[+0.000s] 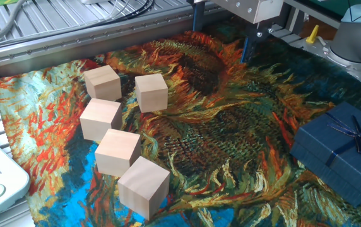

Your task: Stack the blocks in a vertical line of five

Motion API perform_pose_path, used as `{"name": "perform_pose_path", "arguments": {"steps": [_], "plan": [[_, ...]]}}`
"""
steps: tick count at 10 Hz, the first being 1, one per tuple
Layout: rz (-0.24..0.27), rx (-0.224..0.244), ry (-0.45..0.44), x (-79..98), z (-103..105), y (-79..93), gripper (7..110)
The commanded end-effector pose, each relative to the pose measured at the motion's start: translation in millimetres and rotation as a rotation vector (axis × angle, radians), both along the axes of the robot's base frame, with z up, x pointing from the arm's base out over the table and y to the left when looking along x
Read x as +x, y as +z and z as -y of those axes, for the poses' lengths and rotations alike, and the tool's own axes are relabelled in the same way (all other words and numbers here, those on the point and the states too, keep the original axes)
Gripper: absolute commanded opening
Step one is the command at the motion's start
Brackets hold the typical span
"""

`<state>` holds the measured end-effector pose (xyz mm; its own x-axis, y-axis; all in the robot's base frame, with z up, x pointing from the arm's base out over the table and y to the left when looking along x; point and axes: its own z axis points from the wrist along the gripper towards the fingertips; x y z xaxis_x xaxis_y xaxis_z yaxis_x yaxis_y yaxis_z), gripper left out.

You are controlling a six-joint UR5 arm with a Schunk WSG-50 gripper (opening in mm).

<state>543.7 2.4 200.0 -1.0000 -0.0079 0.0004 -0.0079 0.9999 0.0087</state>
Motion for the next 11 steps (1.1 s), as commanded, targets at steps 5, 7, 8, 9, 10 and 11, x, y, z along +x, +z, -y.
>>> {"name": "perform_pose_path", "arguments": {"steps": [5, 7, 8, 9, 10, 11], "plan": [[0.084, 0.086, -0.015, 21.2, -23.3, 0.7, 7], [0.084, 0.086, -0.015, 21.2, -23.4, 0.5, 7], [0.084, 0.086, -0.015, 21.2, -23.4, 0.5, 7], [0.084, 0.086, -0.015, 21.2, -23.4, 0.4, 7], [0.084, 0.086, -0.015, 21.3, -23.4, 0.2, 7], [0.084, 0.086, -0.015, 21.3, -23.4, 0.2, 7]]}}
